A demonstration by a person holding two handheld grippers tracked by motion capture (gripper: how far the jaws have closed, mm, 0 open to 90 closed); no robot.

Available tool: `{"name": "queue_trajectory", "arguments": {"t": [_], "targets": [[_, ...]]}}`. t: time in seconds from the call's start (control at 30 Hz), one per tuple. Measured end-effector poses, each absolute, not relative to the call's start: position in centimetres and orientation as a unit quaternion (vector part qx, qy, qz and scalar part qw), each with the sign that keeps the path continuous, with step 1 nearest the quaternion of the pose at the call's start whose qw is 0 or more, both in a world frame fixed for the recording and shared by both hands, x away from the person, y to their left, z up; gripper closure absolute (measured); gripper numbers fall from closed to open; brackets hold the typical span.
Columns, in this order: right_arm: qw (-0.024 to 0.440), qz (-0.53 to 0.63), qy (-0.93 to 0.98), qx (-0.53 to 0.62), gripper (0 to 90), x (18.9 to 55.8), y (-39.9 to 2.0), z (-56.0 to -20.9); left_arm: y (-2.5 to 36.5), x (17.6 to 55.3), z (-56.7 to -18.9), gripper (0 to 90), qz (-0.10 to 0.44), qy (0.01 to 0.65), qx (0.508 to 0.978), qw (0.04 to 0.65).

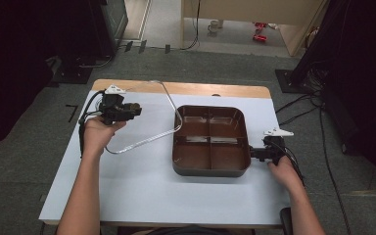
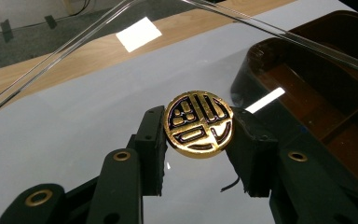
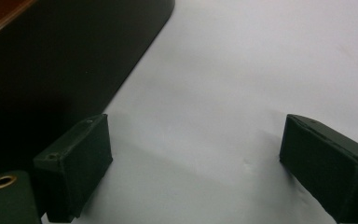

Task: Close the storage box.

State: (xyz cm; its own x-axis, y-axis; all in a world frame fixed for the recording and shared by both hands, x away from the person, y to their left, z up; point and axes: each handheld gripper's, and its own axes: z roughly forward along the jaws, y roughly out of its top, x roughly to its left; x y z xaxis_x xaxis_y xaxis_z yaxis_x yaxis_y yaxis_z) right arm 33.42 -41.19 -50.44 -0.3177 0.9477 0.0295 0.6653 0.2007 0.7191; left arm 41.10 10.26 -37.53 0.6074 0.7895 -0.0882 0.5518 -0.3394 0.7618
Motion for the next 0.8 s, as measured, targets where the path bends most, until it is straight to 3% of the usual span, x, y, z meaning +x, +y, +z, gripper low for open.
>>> {"name": "queue_trajectory", "arguments": {"t": [0.8], "targets": [[0.217, 0.325, 0.744, 0.542, 8.5, 33.4, -41.2, -50.4, 1.4, 39.6, -38.9, 59.3, 0.109, 0.359, 0.825, 0.422]]}}
